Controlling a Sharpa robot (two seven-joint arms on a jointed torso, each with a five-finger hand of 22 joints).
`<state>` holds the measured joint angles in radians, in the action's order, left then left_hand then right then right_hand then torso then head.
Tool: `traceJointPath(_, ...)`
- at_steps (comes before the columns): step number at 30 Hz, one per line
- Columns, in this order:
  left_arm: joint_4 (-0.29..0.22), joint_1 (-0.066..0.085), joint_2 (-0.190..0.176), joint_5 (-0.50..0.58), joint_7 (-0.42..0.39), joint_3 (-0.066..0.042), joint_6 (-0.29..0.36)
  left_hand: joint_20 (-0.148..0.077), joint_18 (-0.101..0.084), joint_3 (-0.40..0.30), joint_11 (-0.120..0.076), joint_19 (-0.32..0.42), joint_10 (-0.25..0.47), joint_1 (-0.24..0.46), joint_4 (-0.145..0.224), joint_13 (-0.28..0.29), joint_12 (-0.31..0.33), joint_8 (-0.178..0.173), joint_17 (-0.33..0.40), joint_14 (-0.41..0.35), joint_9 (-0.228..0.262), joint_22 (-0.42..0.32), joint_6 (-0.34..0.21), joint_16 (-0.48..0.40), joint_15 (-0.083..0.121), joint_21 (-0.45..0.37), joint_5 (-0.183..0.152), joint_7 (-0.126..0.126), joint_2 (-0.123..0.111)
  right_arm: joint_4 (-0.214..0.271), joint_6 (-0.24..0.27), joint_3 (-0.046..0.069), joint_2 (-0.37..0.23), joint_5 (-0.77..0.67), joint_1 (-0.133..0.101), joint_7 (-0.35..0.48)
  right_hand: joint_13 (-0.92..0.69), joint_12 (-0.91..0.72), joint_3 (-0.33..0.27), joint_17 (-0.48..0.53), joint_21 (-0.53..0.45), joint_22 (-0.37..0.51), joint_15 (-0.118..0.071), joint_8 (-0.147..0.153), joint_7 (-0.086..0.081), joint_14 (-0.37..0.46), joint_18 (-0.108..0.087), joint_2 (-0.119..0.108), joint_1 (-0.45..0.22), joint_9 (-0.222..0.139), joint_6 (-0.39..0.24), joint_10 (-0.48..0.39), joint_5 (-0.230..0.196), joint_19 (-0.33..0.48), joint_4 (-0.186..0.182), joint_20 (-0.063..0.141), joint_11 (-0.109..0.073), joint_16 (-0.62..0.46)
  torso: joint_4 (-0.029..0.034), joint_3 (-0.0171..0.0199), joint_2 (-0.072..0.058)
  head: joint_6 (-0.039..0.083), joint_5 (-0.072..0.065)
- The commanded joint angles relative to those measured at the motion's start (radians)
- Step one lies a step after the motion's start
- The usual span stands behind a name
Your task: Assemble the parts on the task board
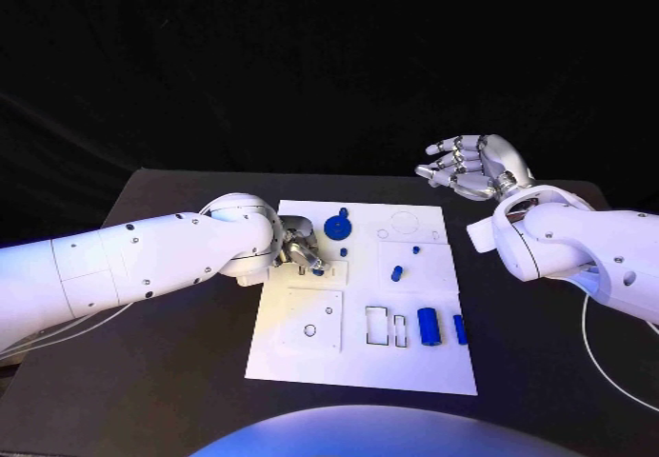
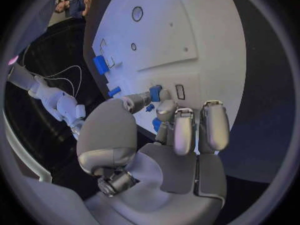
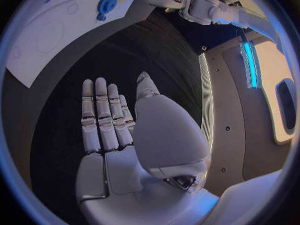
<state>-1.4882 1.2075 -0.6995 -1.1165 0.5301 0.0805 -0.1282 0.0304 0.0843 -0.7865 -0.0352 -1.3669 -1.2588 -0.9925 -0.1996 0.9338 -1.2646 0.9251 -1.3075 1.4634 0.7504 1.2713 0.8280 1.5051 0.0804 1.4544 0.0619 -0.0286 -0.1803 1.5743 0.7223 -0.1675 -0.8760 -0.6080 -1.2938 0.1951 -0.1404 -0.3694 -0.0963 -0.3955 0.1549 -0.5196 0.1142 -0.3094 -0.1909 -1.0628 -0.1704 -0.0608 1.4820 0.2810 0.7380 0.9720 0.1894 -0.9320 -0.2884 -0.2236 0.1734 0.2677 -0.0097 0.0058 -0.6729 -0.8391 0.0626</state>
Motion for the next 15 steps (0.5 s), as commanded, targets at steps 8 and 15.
traceJointPath(8, 0.005, -0.003, 0.005, 0.006, 0.001, 0.003, -0.031, 0.0, -0.02, 0.049, 0.002, -0.008, -0.008, 0.027, -0.03, 0.002, -0.004, -0.008, -0.142, 0.075, 0.003, 0.002, 0.008, 0.005, 0.006, 0.003, -0.004, -0.005, 0.003, 0.001, -0.005, 0.0, 0.0, -0.004, 0.001, 0.01, 0.011, 0.004, -0.011, 0.005, -0.013, 0.01, 0.008, -0.007, -0.053, 0.004, -0.01, -0.008, -0.019, -0.005, 0.006, 0.005, -0.002, 0.004, -0.001, -0.008, 0.0, -0.017, 0.0, 0.0004, 0.001, 0.0, 0.0)
traceJointPath(15, 0.007, -0.003, 0.005, 0.006, 0.001, 0.003, -0.031, 0.0, -0.02, 0.101, 0.004, -0.008, -0.007, 0.047, -0.064, 0.002, -0.003, -0.012, -0.142, 0.075, 0.005, 0.003, 0.012, 0.005, 0.005, 0.003, -0.004, -0.007, -0.006, 0.001, -0.005, 0.0, 0.0, -0.003, 0.001, 0.012, 0.031, 0.004, -0.016, 0.013, -0.036, 0.032, 0.014, -0.009, -0.056, 0.01, -0.009, -0.013, -0.035, -0.011, 0.006, 0.003, -0.001, 0.026, 0.0, -0.015, 0.004, -0.039, 0.0003, 0.0, 0.001, 0.001, 0.0)
